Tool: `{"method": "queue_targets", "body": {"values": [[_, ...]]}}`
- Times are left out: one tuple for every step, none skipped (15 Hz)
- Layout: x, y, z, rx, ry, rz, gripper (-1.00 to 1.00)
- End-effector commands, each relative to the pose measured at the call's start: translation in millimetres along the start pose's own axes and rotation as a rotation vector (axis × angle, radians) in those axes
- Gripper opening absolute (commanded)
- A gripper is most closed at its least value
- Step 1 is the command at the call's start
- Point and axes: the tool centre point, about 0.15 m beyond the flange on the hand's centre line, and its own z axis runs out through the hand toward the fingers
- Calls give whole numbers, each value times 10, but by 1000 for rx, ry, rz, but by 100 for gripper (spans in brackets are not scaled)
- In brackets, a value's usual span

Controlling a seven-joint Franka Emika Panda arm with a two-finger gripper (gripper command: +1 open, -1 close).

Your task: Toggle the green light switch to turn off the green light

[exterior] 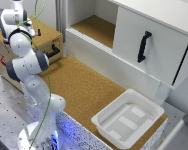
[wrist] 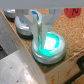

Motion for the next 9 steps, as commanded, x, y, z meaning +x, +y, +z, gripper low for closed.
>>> {"method": "queue_targets", "body": {"values": [[134, 63, 255, 2, -3, 32, -100], [156, 83, 376, -6, -17, 37, -100], [167, 89, 476, 0, -33, 37, -100], [168, 71, 506, -6, -37, 32, -100], [163, 54, 495, -1, -38, 27, -100], [154, 33, 417, -6, -31, 19, -100], [149, 27, 236, 2, -8, 14, -100], [160, 33, 14, -11, 27, 9, -100], [194, 42, -151, -48, 42, -8, -100]]}}
